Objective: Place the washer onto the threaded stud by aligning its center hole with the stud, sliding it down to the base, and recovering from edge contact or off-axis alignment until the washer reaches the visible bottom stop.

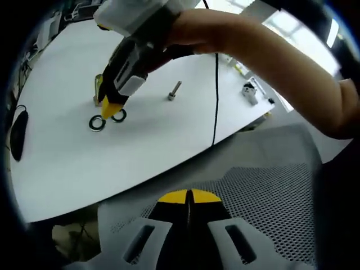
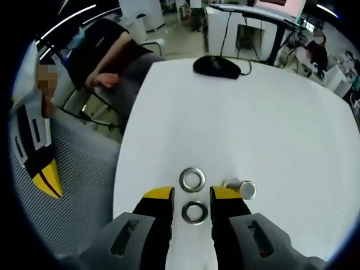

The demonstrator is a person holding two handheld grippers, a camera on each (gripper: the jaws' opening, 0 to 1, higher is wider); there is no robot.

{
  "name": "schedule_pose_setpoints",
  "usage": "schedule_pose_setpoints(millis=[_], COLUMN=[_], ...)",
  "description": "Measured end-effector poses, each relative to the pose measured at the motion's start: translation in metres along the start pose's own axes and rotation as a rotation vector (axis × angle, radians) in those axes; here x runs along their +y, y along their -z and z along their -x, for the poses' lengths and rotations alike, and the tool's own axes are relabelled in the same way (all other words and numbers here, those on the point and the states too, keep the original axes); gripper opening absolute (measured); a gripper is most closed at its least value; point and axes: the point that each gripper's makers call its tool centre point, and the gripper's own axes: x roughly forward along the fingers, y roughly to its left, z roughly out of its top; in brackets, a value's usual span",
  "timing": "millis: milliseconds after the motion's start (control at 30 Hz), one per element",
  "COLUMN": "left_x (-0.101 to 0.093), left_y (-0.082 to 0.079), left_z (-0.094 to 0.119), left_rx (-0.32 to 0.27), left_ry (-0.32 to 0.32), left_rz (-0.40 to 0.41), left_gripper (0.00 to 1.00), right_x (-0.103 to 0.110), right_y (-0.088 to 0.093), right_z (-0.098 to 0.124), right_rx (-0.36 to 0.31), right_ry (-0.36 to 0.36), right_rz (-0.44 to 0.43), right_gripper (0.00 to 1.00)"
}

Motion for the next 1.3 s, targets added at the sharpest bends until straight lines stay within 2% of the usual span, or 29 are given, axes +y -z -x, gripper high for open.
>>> schedule_pose_setpoints(millis=[200, 500, 633, 800, 1300], left_x=[0.000, 0.000, 0.000, -0.001, 0.000], left_y=[-0.001, -0.002, -0.002, -0.002, -0.002], left_z=[0.001, 0.002, 0.002, 0.001, 0.001], left_rx=[-0.002, 0.000, 0.002, 0.006, 0.000], left_ry=[-0.004, -0.003, -0.003, -0.002, -0.003], left_rz=[-0.006, -0.008, -0.011, -0.008, -0.010], left_gripper=[0.00, 0.00, 0.00, 0.00, 0.00], right_x=[0.002, -0.009, -0.003, -0.003, -0.004], right_y=[0.002, 0.002, 0.001, 0.000, 0.000], right_z=[-0.013, -0.025, -0.029, -0.030, -0.028], right_rx=[0.037, 0.066, 0.066, 0.092, 0.061], right_ry=[-0.005, 0.043, 0.021, 0.058, 0.051], right_rz=[0.021, 0.047, 0.017, 0.095, 0.083], right_gripper=[0.27, 0.27, 0.28, 0.28, 0.23])
